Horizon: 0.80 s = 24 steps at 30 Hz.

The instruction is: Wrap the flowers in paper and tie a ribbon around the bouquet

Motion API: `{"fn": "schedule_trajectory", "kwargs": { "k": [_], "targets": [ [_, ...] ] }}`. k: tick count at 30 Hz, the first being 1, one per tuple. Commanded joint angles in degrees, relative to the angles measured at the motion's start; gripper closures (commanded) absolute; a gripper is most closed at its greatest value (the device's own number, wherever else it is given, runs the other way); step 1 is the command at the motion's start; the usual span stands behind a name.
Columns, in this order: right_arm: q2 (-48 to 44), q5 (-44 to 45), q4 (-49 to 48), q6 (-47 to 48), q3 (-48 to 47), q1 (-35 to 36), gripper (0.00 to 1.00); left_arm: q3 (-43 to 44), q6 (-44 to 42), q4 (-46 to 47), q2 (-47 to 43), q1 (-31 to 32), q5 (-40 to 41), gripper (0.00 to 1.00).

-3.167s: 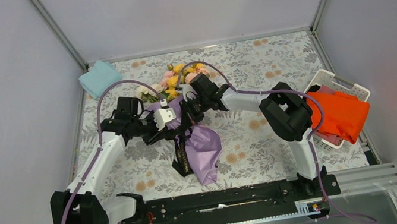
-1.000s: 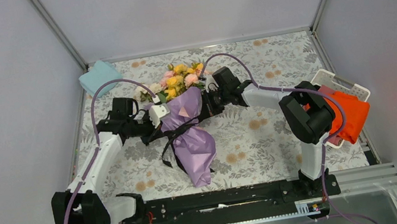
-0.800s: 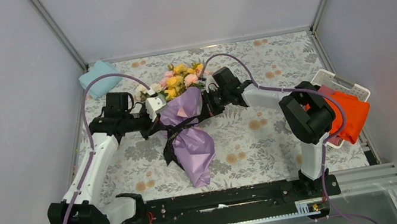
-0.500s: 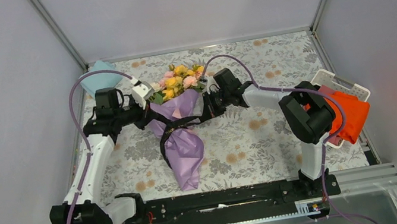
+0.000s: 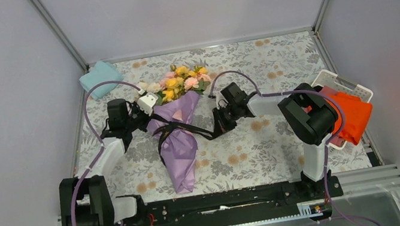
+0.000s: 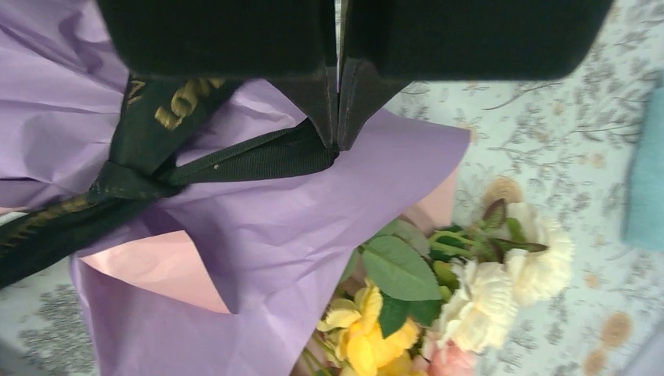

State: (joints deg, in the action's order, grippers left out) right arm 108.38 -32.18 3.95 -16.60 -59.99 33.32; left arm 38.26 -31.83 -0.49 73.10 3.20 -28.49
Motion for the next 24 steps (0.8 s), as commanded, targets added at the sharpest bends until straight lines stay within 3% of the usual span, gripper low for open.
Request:
{"fn": "schedule_trajectory", "kwargs": {
  "k": [1,13,18,21,24],
  "targets": [
    [-1.85,-0.51,-0.71,-0.67,3.24,0.10,1.00,-0.20,-7.80,9.96,-0.27,-1.59,3.19,1.00],
    [-2.36,-0.35,0.42,0.53,4.08,0.11,1.00,-1.65,-11.57,7.71,-1.50,-2.06,0.07,1.00],
    [-7.06,3.09,5.33,7.29,-2.24,-0.09,0.64,2.60,-10.21,-3.97,-6.06,-0.48,-8.24,1.00],
    [-10.65,5.01,1.84,11.46,-6.29,-0.12,0.53,3.68,-7.38,-7.07,-7.27,0.39,-11.21,1.00],
    [-10.86,2.40,-9.55,11.62,-8.52,0.10,0.48,4.43,-4.13,-6.95,-8.27,1.45,-13.19,1.00]
  ]
}}
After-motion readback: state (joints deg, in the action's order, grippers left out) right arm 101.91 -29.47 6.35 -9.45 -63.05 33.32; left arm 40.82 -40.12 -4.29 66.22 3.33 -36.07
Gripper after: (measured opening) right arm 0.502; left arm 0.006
